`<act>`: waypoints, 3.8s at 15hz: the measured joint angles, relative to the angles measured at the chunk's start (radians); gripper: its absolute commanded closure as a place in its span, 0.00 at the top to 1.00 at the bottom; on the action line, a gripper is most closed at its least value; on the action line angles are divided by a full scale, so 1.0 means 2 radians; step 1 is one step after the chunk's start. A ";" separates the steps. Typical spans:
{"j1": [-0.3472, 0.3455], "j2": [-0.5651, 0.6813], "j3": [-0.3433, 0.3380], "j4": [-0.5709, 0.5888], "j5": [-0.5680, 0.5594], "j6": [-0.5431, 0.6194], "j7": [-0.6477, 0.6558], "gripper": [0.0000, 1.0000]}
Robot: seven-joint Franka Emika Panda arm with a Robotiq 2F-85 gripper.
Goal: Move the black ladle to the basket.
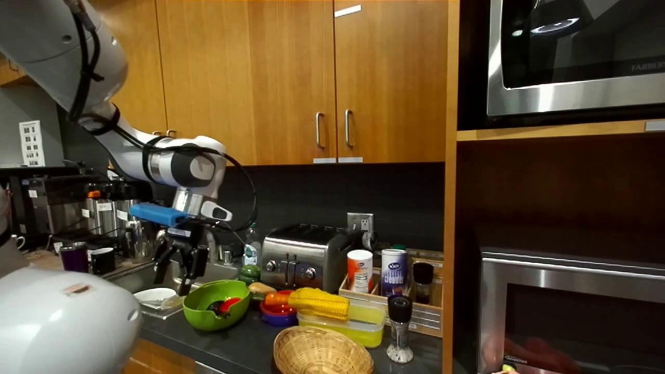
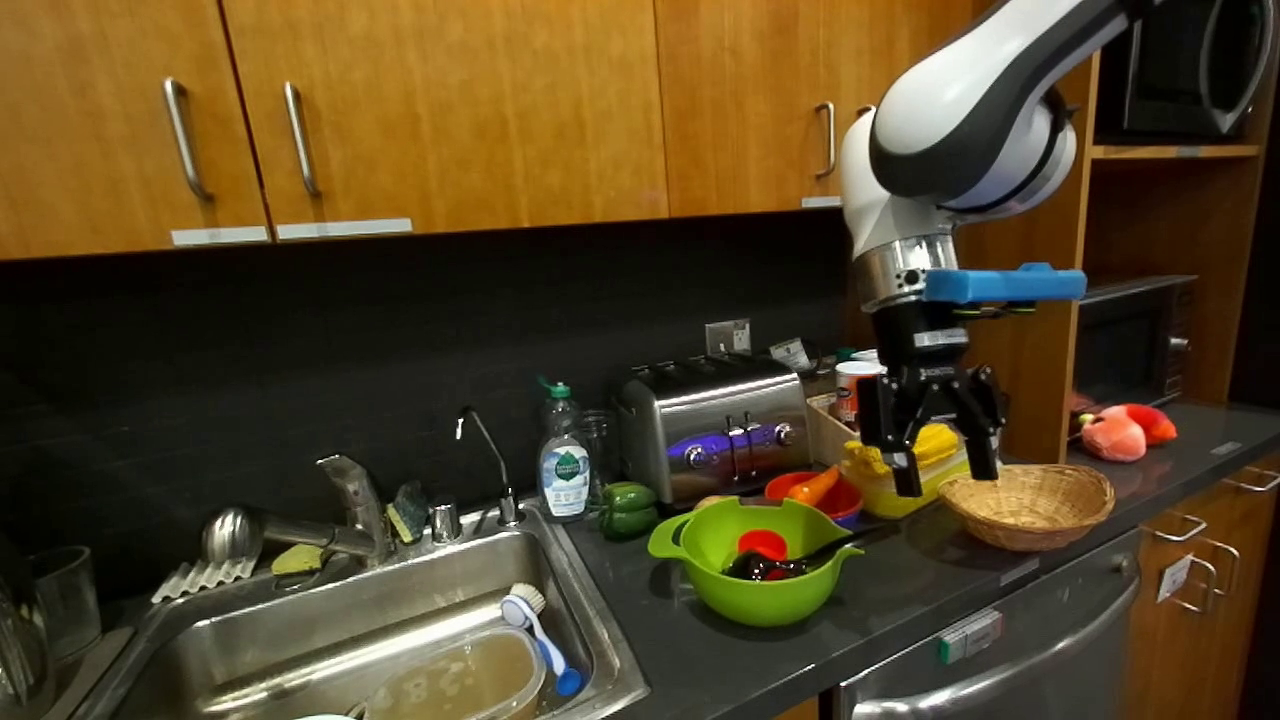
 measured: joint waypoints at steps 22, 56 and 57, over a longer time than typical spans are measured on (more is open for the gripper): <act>0.002 0.024 0.077 -0.007 -0.232 0.363 0.015 1.00; -0.011 0.293 0.013 0.274 -0.077 -0.079 -0.067 1.00; -0.011 0.305 0.011 0.283 -0.076 -0.091 -0.068 1.00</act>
